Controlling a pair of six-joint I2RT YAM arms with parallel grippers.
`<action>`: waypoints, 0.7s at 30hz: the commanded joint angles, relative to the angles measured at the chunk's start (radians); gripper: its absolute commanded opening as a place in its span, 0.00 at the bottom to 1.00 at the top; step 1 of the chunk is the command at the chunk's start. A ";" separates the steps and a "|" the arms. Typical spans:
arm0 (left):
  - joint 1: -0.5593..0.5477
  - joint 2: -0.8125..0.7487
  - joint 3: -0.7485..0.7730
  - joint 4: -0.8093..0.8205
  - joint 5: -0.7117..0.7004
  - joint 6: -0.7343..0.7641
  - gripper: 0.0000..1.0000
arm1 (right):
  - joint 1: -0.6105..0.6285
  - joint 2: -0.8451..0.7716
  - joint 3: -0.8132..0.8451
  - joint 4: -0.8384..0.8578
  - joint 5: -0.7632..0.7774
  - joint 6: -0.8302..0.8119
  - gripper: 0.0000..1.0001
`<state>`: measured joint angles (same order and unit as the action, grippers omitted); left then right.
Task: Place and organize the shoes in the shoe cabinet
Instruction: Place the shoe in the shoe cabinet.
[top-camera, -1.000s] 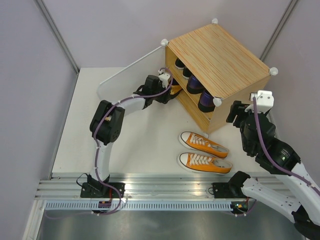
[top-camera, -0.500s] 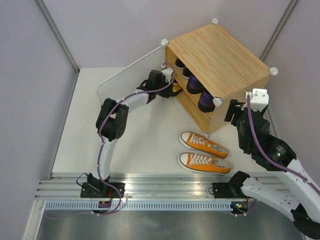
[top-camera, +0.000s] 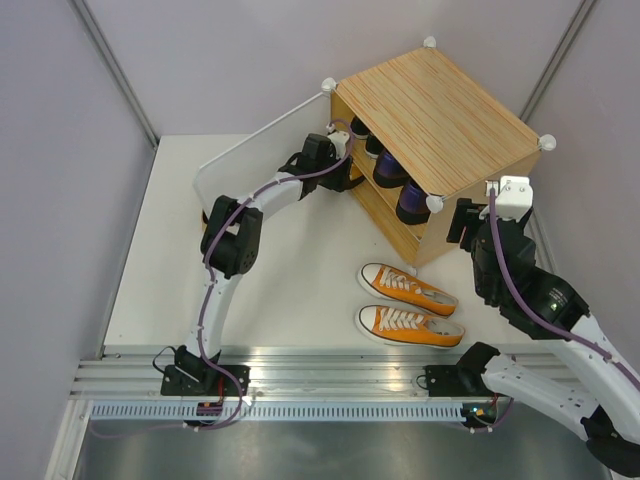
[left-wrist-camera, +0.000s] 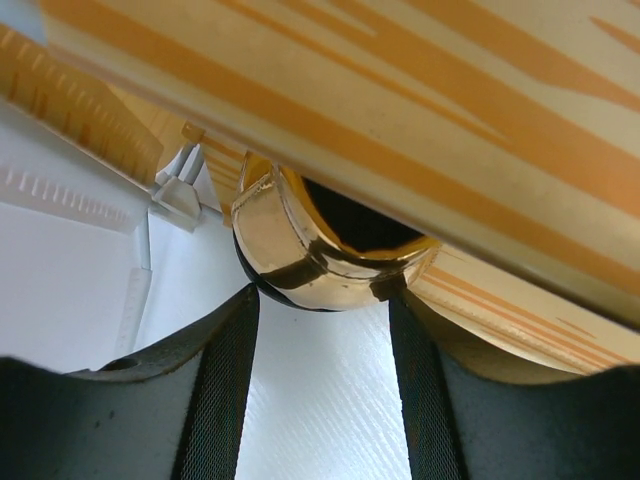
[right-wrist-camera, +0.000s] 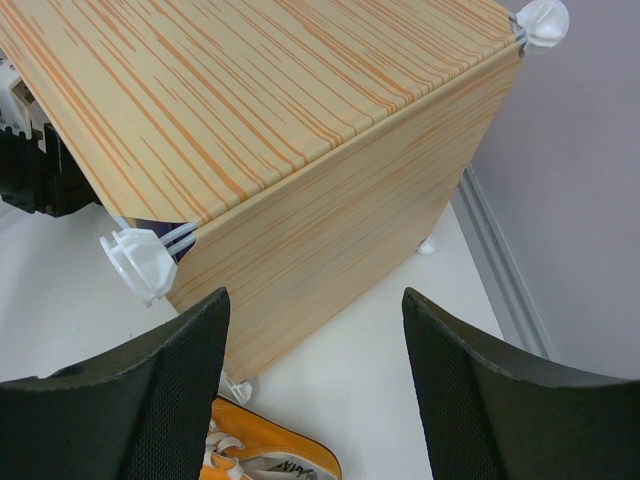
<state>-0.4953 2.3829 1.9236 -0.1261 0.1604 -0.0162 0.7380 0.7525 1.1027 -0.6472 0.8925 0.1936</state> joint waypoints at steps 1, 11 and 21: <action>-0.003 0.013 0.052 0.003 -0.030 -0.047 0.59 | 0.006 0.007 0.036 0.015 0.008 -0.010 0.74; -0.002 -0.137 -0.128 0.074 -0.016 -0.070 0.74 | 0.006 0.010 0.040 0.014 -0.021 0.010 0.74; 0.023 -0.268 -0.353 0.253 0.099 -0.185 0.76 | 0.006 -0.018 0.042 -0.008 -0.056 0.049 0.74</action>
<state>-0.4824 2.1693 1.5745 0.0227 0.2131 -0.1463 0.7380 0.7528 1.1099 -0.6495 0.8528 0.2184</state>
